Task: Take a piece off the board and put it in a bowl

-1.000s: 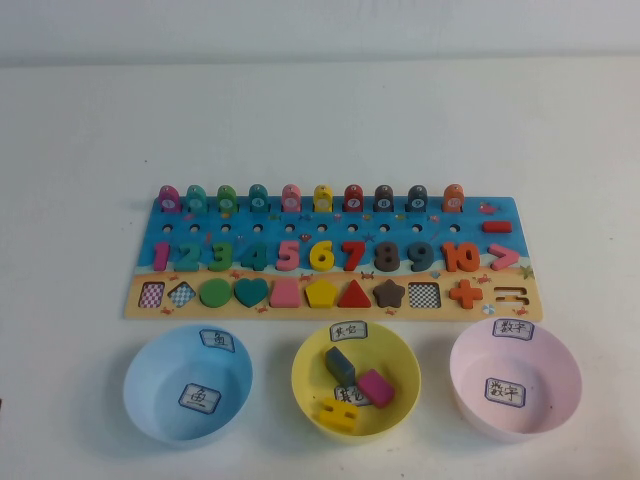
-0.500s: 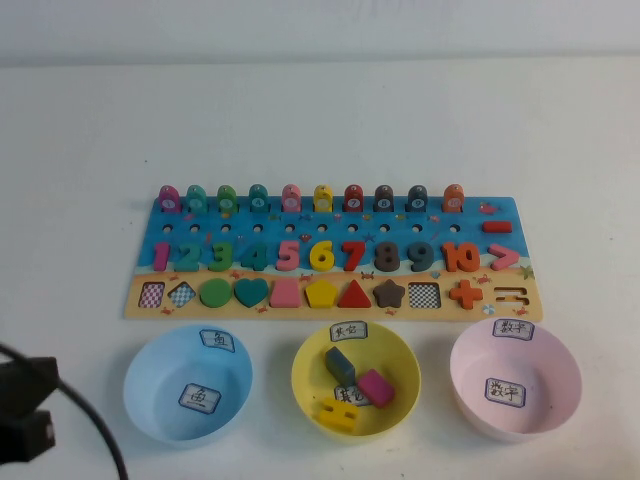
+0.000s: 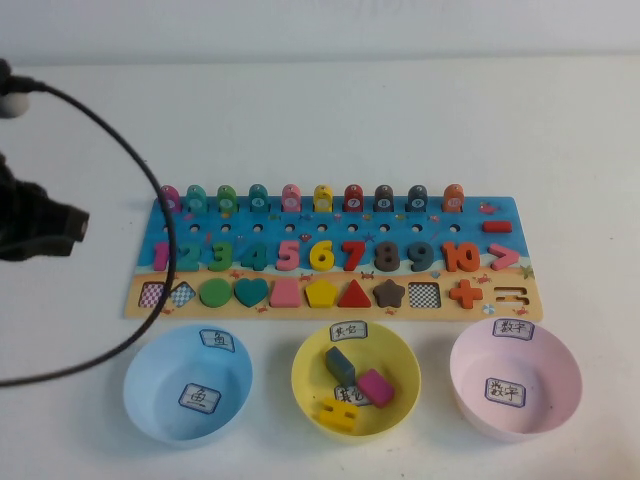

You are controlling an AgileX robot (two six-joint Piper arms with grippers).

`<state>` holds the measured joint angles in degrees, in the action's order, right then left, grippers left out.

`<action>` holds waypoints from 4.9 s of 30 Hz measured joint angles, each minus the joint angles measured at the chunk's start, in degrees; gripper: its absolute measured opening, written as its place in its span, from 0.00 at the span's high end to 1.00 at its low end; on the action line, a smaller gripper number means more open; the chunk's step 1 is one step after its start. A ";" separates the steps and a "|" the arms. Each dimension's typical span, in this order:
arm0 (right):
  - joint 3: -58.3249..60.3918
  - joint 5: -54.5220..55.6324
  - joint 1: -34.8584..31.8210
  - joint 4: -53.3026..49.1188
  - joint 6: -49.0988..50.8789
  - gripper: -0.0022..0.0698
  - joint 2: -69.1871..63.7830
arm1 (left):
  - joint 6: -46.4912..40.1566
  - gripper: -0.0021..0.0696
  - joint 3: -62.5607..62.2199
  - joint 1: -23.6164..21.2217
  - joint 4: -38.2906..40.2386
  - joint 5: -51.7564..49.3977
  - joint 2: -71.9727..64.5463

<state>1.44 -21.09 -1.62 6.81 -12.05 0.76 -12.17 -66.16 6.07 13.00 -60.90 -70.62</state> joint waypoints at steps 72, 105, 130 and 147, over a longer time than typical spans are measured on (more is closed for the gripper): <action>0.00 0.00 0.00 0.00 0.00 0.99 0.00 | 12.80 0.52 -53.55 4.05 -11.67 -3.38 -61.21; 0.00 0.00 0.00 0.10 0.00 0.99 0.00 | 12.17 0.74 -53.55 4.05 -11.25 -3.71 -61.36; 0.00 0.00 0.00 0.10 0.00 0.99 0.00 | 10.01 0.74 -57.20 6.48 -13.86 -8.99 -58.44; 0.00 0.00 0.00 0.10 0.00 0.99 0.00 | 7.99 0.74 -22.49 17.53 -20.50 -9.62 -26.21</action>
<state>1.44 -21.09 -1.62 6.91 -12.05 0.76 -4.18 -88.64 23.60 -7.51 -70.53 -96.83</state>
